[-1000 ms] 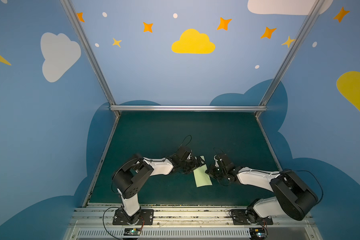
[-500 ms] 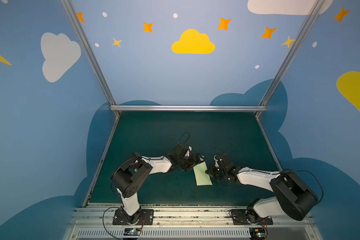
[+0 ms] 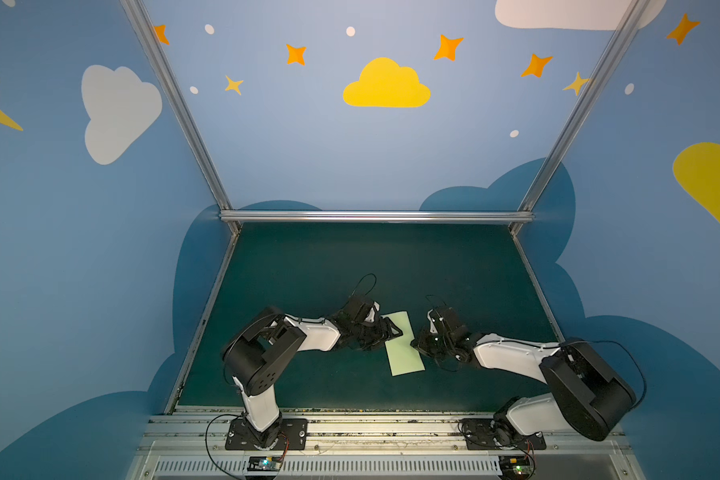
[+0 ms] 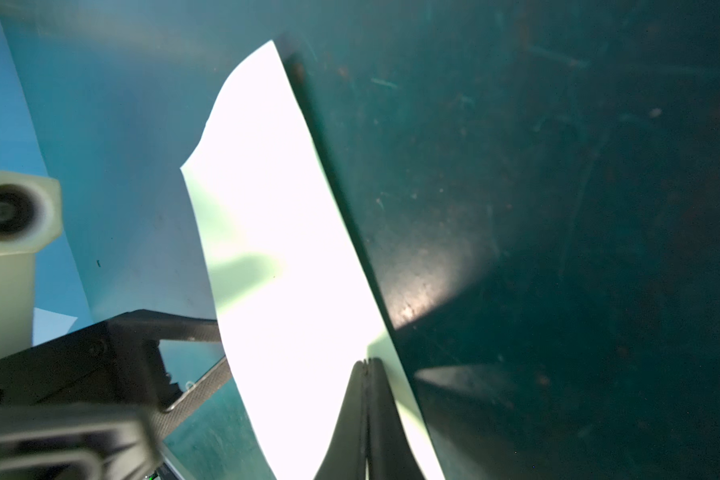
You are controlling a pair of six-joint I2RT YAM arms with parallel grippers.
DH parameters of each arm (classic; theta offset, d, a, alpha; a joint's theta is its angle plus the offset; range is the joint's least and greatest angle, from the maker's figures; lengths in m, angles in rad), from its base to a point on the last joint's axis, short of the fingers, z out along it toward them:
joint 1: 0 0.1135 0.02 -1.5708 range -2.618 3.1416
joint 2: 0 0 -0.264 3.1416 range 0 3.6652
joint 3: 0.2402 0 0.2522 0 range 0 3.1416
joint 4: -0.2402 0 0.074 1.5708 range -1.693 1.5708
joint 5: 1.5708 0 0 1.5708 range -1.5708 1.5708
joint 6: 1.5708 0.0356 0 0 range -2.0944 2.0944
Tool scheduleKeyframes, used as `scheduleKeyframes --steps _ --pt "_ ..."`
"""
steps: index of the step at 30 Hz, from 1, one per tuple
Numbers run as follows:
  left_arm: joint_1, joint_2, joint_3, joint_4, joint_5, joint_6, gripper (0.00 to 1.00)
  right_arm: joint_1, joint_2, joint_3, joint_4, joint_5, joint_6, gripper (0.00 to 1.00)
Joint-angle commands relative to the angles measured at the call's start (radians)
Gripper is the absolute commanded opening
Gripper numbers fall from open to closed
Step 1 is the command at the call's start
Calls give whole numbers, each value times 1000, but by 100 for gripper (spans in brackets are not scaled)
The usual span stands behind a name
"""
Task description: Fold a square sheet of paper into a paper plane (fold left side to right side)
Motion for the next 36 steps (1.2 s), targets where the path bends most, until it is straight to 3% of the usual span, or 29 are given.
scheduleKeyframes --steps 1,6,11,16,22,30,36 --pt "1 2 2 -34 9 26 56 4 36 -18 -217 23 -63 0" --pt "2 4 16 -58 7 39 48 -4 22 26 -255 -1 -159 0" --pt "8 18 33 -84 11 52 32 -3 -50 83 -335 -10 -295 0" --pt "13 30 50 -94 22 58 27 -1 -126 137 -431 -11 -416 0" --pt "18 36 74 -126 31 69 24 60 -175 169 -507 -2 -506 17" --pt "22 48 101 -159 60 67 9 286 -149 247 -610 204 -531 49" --pt "24 50 127 -206 87 61 4 433 -92 301 -653 367 -528 63"
